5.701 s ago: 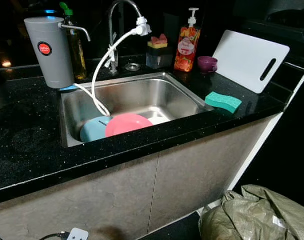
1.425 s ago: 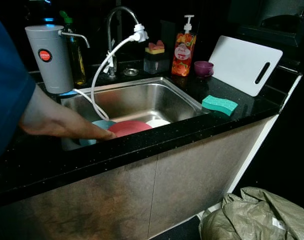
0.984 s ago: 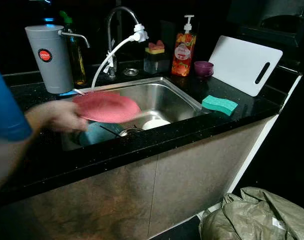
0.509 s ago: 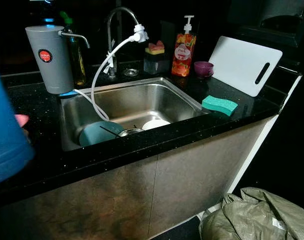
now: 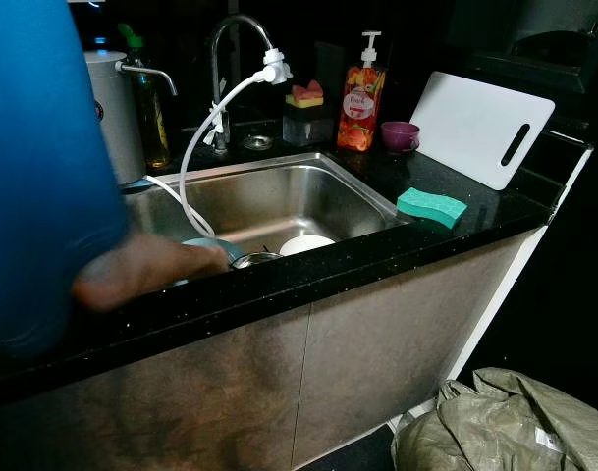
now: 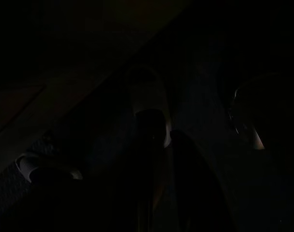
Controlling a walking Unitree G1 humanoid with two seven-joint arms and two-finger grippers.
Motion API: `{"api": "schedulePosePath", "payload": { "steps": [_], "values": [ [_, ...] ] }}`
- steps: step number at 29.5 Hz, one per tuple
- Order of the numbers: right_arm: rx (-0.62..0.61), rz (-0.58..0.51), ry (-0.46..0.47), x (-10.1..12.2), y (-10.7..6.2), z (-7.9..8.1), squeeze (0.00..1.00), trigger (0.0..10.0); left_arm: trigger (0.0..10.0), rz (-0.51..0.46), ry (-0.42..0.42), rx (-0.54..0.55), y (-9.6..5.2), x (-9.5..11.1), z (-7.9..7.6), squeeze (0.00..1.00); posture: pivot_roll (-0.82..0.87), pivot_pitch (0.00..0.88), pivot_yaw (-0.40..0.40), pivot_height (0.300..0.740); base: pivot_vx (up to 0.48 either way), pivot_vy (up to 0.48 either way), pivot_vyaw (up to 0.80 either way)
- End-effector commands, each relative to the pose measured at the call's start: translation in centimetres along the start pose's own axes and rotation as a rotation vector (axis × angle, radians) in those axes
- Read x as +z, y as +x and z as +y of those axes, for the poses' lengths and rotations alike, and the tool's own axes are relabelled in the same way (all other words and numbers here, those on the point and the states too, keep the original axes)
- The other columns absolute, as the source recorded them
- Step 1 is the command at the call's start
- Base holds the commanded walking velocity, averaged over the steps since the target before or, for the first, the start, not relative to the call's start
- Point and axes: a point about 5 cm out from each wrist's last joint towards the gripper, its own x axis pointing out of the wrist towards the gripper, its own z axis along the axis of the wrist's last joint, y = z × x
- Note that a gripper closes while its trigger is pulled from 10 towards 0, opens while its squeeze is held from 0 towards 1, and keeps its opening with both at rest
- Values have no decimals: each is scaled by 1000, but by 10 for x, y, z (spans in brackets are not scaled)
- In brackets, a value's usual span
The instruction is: Kitchen organization
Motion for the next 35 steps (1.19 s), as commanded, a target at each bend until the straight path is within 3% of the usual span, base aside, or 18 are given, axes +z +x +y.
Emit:
{"api": "schedulePosePath", "payload": {
  "steps": [1, 35],
  "values": [
    [-1, 20, 1, -6, -1, 0, 0, 10000, 10000, 17, 9, -6, -1, -5, -1, 0, 4, 101, -20, 740, 0, 0, 0],
    [0, 23, 5, -7, -1, 1, 0, 10000, 10000, 19, 6, -6, -1, -5, -1, 0, 2, 105, -18, 740, 0, 0, 0]
  ]
}}
